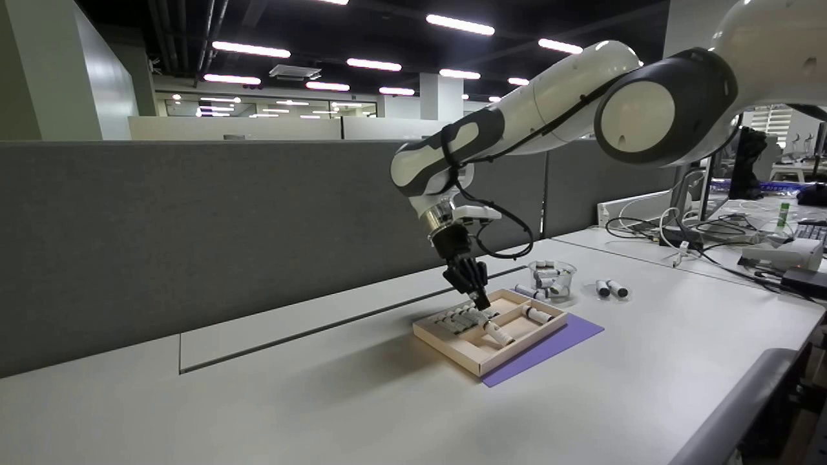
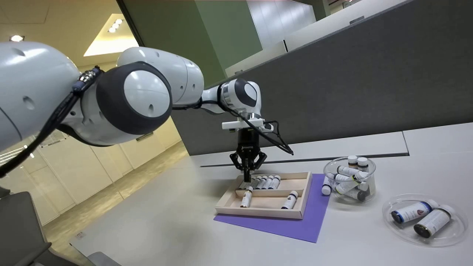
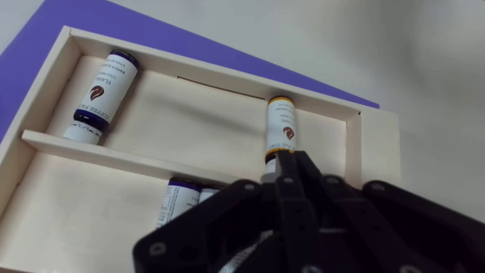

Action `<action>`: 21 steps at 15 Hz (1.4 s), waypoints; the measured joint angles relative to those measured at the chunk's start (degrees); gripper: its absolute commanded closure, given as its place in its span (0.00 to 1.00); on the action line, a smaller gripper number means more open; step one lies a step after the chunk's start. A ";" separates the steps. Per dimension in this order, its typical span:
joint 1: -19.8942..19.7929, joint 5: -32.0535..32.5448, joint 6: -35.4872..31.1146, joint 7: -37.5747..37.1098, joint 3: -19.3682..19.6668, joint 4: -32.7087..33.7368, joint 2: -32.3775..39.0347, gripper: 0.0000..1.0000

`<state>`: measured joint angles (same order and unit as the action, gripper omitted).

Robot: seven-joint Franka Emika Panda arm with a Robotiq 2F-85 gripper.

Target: Move a bottle from the container to the tray

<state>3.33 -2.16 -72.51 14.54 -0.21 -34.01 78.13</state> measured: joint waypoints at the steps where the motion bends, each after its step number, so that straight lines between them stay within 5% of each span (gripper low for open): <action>1: 0.00 0.00 -0.01 0.00 0.00 0.00 0.01 1.00; 18: -0.06 -0.11 2.01 -0.04 0.01 -0.08 1.25 1.00; 19: -0.11 -0.13 2.04 -0.04 0.01 0.05 1.14 0.75; 21: -0.29 -0.16 1.58 -0.04 0.01 0.62 0.45 0.68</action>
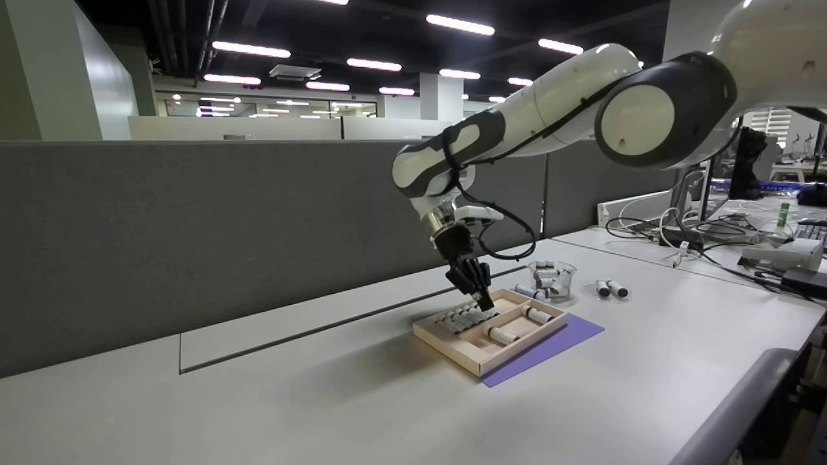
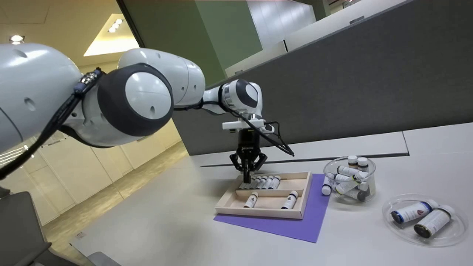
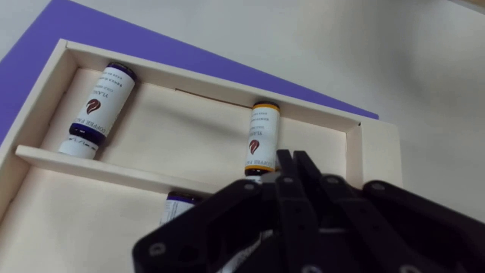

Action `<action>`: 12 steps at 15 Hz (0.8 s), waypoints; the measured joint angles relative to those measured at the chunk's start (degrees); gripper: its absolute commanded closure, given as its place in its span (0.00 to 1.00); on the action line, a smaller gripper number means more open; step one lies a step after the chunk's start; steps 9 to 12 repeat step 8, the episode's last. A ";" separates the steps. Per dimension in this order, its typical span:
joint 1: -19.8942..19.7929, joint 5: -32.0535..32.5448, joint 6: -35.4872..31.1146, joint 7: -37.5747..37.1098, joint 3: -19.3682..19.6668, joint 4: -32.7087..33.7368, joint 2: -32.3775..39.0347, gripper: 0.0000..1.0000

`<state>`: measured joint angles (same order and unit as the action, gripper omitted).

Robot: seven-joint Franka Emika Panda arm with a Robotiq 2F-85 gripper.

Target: Move a bottle from the container to the tray

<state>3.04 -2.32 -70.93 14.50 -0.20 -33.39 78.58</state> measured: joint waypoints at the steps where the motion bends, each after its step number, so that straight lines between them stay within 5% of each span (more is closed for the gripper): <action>1: -0.16 0.00 -0.42 0.00 0.00 0.41 -0.73 0.60; 4: -1.01 0.00 -3.00 0.03 0.01 1.62 -4.00 0.38; 5: -1.43 0.01 -3.92 0.04 0.03 1.98 -5.26 0.57; 7: -1.78 0.01 -3.78 0.21 0.02 1.94 -6.42 0.41; 12: -1.71 0.01 -3.80 0.22 0.02 1.80 -6.14 0.38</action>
